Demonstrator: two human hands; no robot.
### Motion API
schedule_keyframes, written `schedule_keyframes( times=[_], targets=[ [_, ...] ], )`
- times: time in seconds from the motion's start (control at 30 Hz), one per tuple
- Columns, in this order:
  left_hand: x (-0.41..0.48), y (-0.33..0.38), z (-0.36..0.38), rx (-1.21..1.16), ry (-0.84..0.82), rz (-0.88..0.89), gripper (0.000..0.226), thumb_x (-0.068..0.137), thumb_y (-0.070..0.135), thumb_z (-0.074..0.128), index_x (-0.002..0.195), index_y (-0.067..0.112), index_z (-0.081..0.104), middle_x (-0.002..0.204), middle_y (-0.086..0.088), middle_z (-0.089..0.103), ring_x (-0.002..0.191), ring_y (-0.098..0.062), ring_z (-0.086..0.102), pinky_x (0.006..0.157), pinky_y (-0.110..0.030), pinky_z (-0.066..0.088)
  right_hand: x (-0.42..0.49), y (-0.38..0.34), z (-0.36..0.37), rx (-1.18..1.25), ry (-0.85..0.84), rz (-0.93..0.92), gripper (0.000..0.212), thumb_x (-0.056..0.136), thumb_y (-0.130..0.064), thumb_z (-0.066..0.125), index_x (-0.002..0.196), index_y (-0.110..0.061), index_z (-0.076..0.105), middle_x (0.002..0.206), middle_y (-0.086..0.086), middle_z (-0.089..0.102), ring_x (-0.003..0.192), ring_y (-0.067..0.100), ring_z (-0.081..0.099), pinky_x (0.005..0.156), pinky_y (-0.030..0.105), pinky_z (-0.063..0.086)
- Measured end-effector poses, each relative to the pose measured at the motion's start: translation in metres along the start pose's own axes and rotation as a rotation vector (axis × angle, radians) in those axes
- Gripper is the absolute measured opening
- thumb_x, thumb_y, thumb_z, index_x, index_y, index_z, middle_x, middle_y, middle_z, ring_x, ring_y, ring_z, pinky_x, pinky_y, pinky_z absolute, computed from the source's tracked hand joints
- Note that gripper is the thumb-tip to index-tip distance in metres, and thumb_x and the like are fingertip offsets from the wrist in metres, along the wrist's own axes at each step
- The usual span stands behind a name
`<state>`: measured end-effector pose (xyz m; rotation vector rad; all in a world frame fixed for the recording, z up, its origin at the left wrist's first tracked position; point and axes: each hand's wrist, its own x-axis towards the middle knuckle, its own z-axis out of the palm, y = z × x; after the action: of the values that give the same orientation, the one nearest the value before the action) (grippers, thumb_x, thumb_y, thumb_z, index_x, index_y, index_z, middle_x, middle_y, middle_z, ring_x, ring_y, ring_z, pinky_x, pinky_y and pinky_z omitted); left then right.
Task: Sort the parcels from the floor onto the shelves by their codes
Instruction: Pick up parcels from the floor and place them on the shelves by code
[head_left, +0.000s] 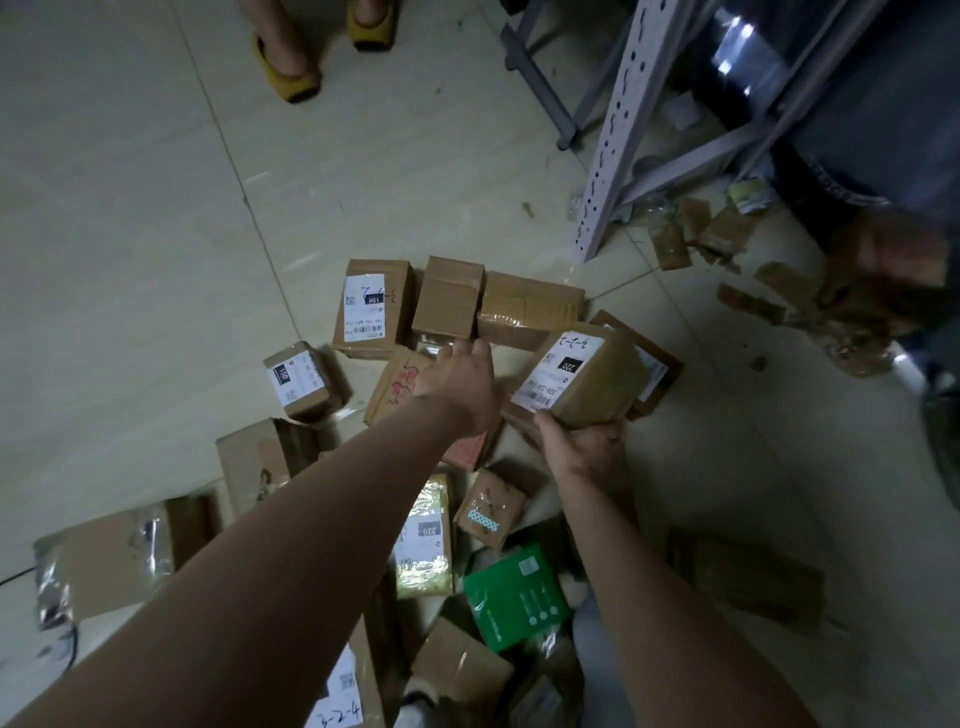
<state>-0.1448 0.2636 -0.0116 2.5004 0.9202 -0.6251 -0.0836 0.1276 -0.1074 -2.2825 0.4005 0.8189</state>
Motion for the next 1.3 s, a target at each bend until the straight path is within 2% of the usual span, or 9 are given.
schedule_keyframes(
  times=[0.17, 0.27, 0.43, 0.57, 0.73, 0.83, 1.03, 1.2, 1.3],
  targets=[
    [-0.052, 0.034, -0.102, -0.173, -0.006, -0.037, 0.055, 0.101, 0.044, 0.038, 0.138, 0.003, 0.037, 0.140, -0.021, 0.042, 0.129, -0.037, 0.041, 0.104, -0.046, 0.039, -0.082, -0.059, -0.075, 0.426, -0.094, -0.097, 0.090, 0.069, -0.025, 0.086, 0.144, -0.008, 0.039, 0.134, 0.013, 0.058, 0.115, 0.025, 0.061, 0.089, 0.026, 0.052],
    [-0.093, 0.051, -0.172, -0.563, -0.011, -0.134, 0.072, 0.094, 0.055, 0.049, 0.140, 0.002, 0.036, 0.137, -0.017, 0.049, 0.124, -0.034, 0.049, 0.103, -0.040, 0.040, -0.150, -0.103, -0.129, 0.661, -0.159, -0.158, 0.072, 0.076, -0.009, 0.081, 0.138, -0.009, 0.045, 0.120, 0.003, 0.066, 0.099, 0.009, 0.067, 0.084, 0.014, 0.054],
    [-0.196, 0.072, -0.250, -1.308, 0.103, -0.285, 0.086, 0.057, 0.073, 0.062, 0.114, 0.009, 0.056, 0.112, -0.010, 0.066, 0.104, -0.035, 0.064, 0.095, -0.051, 0.051, -0.271, -0.151, -0.219, 0.881, -0.258, -0.222, 0.090, 0.063, -0.026, 0.087, 0.142, -0.020, 0.043, 0.120, -0.005, 0.068, 0.111, 0.012, 0.066, 0.103, 0.046, 0.050],
    [-0.288, 0.093, -0.279, -1.566, -0.083, -0.254, 0.116, 0.053, 0.082, 0.068, 0.144, 0.016, 0.039, 0.132, -0.010, 0.057, 0.114, -0.026, 0.058, 0.093, -0.046, 0.051, -0.364, -0.173, -0.283, 0.967, -0.224, -0.310, 0.093, 0.053, -0.040, 0.091, 0.134, -0.024, 0.048, 0.130, -0.004, 0.063, 0.120, 0.014, 0.060, 0.104, 0.050, 0.048],
    [-0.382, 0.120, -0.283, -1.813, -0.150, -0.049, 0.080, 0.070, 0.063, 0.074, 0.132, 0.016, 0.057, 0.126, -0.009, 0.066, 0.118, -0.027, 0.062, 0.086, -0.039, 0.057, -0.462, -0.164, -0.337, 1.070, -0.241, -0.346, 0.105, 0.051, -0.042, 0.093, 0.140, -0.017, 0.044, 0.129, 0.005, 0.065, 0.117, 0.027, 0.064, 0.090, 0.047, 0.053],
    [-0.433, 0.131, -0.284, -1.863, -0.131, 0.050, 0.071, 0.075, 0.063, 0.066, 0.129, 0.018, 0.062, 0.127, -0.008, 0.066, 0.123, -0.027, 0.059, 0.084, -0.038, 0.052, -0.509, -0.147, -0.352, 1.068, -0.268, -0.365, 0.097, 0.058, -0.033, 0.085, 0.143, -0.014, 0.040, 0.127, 0.008, 0.066, 0.116, 0.031, 0.064, 0.076, 0.037, 0.053],
    [-0.510, 0.126, -0.298, -1.970, -0.027, 0.058, 0.108, 0.051, 0.064, 0.084, 0.138, 0.010, 0.050, 0.129, -0.013, 0.064, 0.121, -0.031, 0.060, 0.089, -0.039, 0.049, -0.575, -0.131, -0.368, 0.912, -0.342, -0.478, 0.087, 0.064, -0.026, 0.082, 0.140, -0.020, 0.040, 0.124, 0.002, 0.068, 0.113, 0.021, 0.066, 0.090, 0.040, 0.054],
    [-0.536, 0.093, -0.338, -1.872, 0.081, 0.174, 0.092, 0.059, 0.049, 0.071, 0.137, 0.003, 0.049, 0.123, -0.014, 0.066, 0.102, -0.022, 0.064, 0.074, -0.028, 0.055, -0.609, -0.150, -0.387, 0.970, -0.427, -0.428, 0.106, 0.051, -0.046, 0.089, 0.141, -0.014, 0.044, 0.127, 0.007, 0.066, 0.117, 0.023, 0.063, 0.095, 0.039, 0.051],
    [-0.551, 0.067, -0.361, -1.737, 0.104, 0.259, 0.092, 0.063, 0.046, 0.067, 0.141, 0.003, 0.046, 0.114, -0.016, 0.069, 0.088, -0.018, 0.069, 0.067, -0.023, 0.054, -0.614, -0.161, -0.417, 1.139, -0.480, -0.454, 0.050, 0.076, -0.040, 0.068, 0.120, -0.018, 0.060, 0.111, 0.005, 0.070, 0.106, 0.024, 0.062, 0.096, 0.041, 0.049]
  ],
)
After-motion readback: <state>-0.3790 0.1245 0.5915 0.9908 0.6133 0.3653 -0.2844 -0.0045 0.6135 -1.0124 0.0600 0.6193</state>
